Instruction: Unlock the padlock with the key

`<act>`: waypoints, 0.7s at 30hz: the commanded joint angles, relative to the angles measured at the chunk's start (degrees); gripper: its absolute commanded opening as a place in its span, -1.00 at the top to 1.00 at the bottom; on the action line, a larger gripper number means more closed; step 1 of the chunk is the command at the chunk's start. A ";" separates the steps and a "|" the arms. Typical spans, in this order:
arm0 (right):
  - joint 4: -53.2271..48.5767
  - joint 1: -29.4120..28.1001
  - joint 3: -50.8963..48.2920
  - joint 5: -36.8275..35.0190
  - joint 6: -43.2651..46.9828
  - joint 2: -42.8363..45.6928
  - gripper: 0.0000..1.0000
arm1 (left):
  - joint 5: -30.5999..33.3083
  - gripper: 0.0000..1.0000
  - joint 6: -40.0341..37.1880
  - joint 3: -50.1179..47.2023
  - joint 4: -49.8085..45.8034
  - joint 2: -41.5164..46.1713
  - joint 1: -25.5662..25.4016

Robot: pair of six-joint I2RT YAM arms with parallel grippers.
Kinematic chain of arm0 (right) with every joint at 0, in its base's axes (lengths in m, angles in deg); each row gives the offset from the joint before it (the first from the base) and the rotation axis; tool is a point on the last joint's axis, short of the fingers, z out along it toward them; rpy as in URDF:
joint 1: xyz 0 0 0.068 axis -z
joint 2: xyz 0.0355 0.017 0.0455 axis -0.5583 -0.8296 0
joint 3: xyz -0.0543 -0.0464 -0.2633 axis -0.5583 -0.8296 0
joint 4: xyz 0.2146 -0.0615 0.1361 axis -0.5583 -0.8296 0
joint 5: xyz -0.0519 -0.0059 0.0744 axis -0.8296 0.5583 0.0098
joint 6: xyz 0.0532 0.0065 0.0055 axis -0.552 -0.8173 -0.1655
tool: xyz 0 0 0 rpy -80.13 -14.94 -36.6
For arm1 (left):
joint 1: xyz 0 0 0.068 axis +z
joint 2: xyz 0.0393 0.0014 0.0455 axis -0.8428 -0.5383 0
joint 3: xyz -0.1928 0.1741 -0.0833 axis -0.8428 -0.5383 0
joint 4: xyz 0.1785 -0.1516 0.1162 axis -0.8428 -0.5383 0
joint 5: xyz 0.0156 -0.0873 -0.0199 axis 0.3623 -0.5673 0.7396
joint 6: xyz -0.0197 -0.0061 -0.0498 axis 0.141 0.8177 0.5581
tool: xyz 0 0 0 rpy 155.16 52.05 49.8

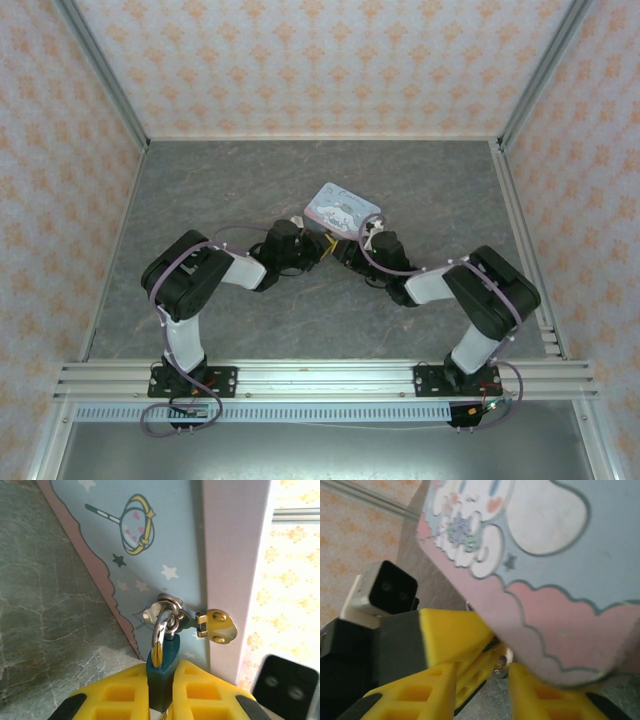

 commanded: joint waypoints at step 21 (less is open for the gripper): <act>-26.17 -0.90 -3.61 -11.43 72.49 33.54 0.01 | -2.30 1.00 9.80 4.61 -9.56 4.12 -0.19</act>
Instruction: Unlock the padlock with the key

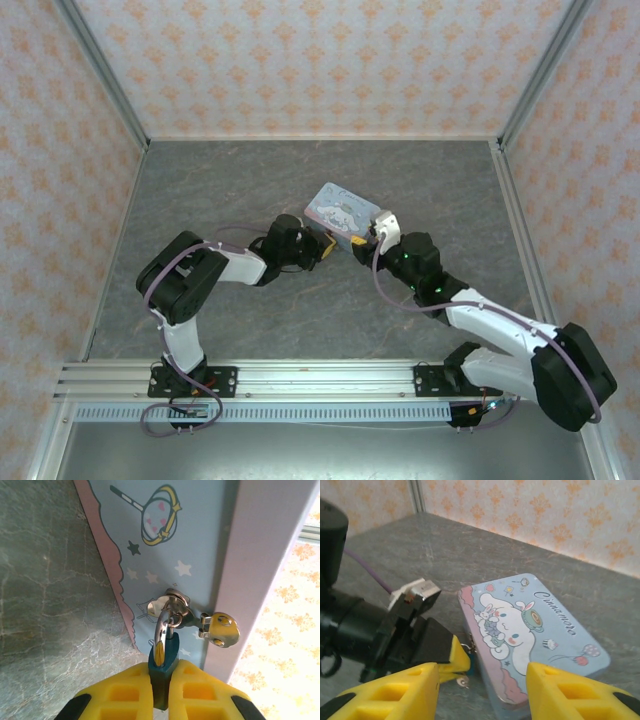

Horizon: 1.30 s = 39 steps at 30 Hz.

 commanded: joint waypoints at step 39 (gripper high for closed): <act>15.94 -11.16 1.81 -14.19 33.87 -26.47 0.03 | -2.58 1.00 -0.25 5.10 -6.17 2.11 -0.97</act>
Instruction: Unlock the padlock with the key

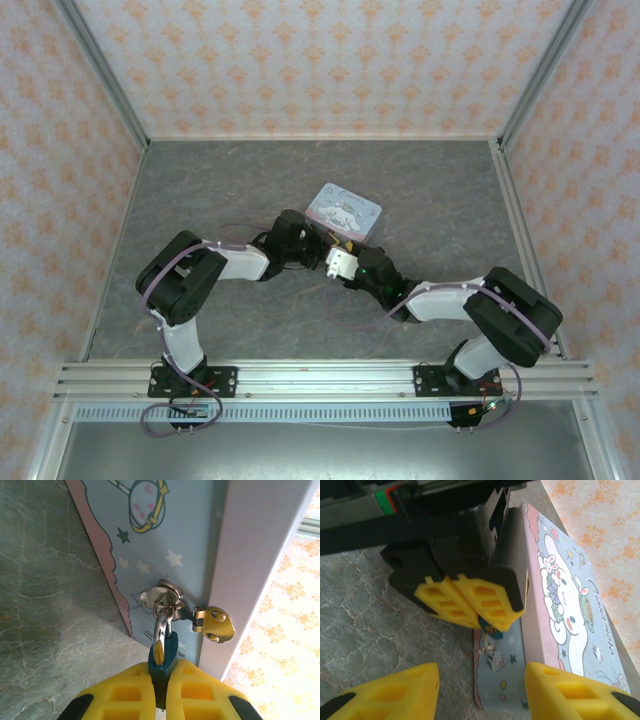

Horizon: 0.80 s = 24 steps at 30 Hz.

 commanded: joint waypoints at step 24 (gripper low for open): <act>7.03 3.36 4.02 3.12 -1.34 -8.59 0.30 | -1.05 1.00 -1.13 1.21 0.33 2.06 -0.65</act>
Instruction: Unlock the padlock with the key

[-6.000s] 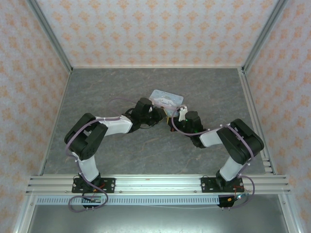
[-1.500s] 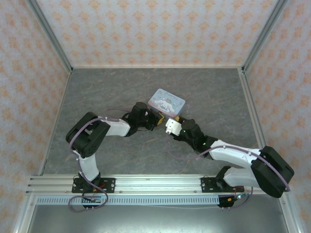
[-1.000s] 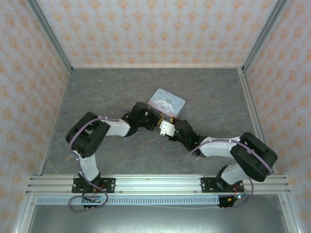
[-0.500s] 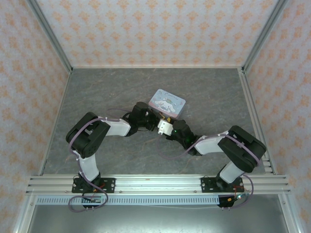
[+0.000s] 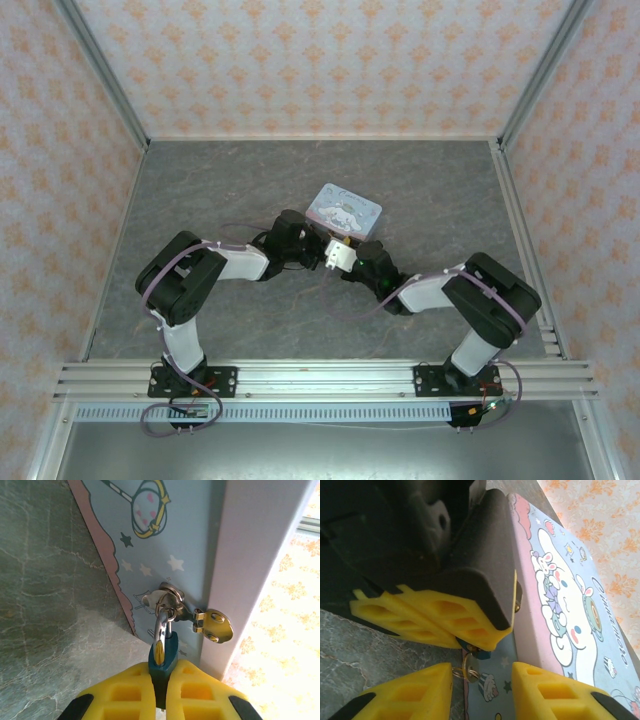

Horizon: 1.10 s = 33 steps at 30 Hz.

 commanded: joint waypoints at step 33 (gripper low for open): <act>-3.09 0.20 3.73 3.40 -15.83 1.23 1.00 | -1.18 1.00 -0.90 0.95 1.11 2.16 -0.75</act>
